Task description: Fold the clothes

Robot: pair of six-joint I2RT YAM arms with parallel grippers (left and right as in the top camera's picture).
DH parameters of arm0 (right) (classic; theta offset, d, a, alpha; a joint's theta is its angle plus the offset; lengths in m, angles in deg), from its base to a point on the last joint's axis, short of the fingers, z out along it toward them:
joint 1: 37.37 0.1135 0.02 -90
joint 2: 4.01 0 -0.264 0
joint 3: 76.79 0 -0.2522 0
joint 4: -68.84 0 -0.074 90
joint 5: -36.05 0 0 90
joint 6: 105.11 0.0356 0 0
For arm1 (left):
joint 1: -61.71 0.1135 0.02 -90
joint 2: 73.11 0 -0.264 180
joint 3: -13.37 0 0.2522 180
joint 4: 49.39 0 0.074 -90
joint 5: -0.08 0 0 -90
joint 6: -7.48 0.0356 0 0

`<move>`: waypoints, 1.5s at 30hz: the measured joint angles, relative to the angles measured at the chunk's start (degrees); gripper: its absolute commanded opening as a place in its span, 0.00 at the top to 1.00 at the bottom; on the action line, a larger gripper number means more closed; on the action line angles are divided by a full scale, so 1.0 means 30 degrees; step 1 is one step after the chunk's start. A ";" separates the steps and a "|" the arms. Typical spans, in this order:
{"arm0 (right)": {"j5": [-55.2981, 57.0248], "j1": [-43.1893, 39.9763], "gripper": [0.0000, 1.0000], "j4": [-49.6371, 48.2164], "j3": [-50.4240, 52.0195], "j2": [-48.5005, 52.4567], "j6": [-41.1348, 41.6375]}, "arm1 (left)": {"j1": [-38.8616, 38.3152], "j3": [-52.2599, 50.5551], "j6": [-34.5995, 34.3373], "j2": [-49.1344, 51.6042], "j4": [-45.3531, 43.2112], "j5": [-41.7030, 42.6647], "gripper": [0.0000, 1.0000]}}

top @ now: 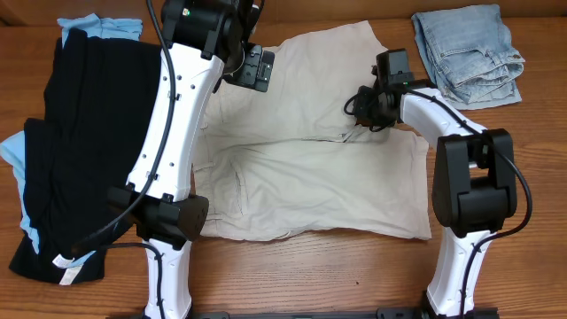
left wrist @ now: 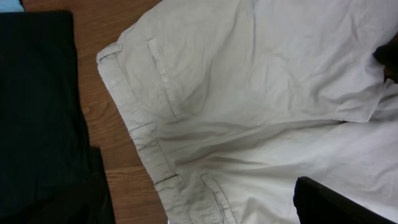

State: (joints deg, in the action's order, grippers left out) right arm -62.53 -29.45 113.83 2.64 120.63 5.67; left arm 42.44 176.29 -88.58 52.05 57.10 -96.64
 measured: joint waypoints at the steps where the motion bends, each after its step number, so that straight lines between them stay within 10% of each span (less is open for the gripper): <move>1: -0.0051 -0.0007 0.96 -0.0015 0.0000 0.0022 0.0175 | 0.0000 0.0000 0.0000 0.0000 0.0007 0.0000 0.00; 21: 0.1435 -0.1319 0.96 0.8109 -0.2645 -0.3803 -0.0940 | 0.0000 0.0000 0.0007 0.0000 -0.0007 -0.0219 0.00; 30: 0.2557 0.1552 0.31 0.8677 -0.2783 -0.4138 -0.1260 | 0.0000 0.0000 0.0022 0.0000 -0.0015 -0.0291 0.00; 45: 0.1253 -0.3759 0.28 0.7271 -0.2681 -0.4138 0.0976 | 0.0000 0.0000 0.0138 0.0000 -0.0066 -0.0291 0.00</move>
State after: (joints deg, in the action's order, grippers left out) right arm -58.77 -40.73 135.64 -5.40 108.21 8.59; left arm 42.44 176.29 -88.17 52.05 56.90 -97.52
